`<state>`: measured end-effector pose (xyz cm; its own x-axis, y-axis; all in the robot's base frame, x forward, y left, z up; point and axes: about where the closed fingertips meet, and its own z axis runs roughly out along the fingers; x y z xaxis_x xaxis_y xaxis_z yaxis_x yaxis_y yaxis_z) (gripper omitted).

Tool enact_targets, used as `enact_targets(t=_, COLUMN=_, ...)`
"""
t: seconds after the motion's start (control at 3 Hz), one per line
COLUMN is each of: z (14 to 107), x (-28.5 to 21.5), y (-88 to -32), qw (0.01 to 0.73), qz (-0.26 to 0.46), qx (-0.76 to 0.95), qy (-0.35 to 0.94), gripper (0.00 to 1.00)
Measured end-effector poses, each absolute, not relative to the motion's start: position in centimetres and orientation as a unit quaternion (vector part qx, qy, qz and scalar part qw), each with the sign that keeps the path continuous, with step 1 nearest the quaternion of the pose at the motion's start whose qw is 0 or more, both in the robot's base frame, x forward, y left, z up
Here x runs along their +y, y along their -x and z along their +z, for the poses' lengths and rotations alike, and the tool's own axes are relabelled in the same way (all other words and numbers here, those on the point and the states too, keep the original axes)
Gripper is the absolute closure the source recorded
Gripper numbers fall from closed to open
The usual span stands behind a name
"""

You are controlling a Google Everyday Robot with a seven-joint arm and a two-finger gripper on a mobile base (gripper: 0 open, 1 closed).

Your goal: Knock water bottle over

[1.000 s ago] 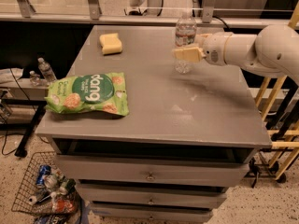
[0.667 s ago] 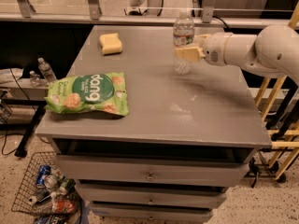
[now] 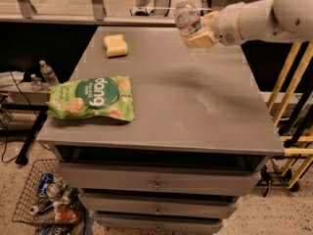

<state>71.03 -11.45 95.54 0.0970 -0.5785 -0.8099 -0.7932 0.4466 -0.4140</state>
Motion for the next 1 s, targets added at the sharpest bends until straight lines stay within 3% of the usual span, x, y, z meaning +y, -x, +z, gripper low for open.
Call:
enact_targets(t=0.33, z=97.9, x=-10.6, y=-70.9, qw=0.469, qz=-0.001, qx=0.601, qy=0.647, gripper=1.0)
enact_targets(t=0.67, z=96.9, x=-9.4, y=-69.3, qw=0.378, qz=-0.048, qx=0.54, qy=0.75, gripper=1.0)
enact_targets(t=1.0, z=92.6, x=-8.6, y=-64.0, qw=0.212, qz=-0.049, qx=0.46, qy=0.861, gripper=1.0)
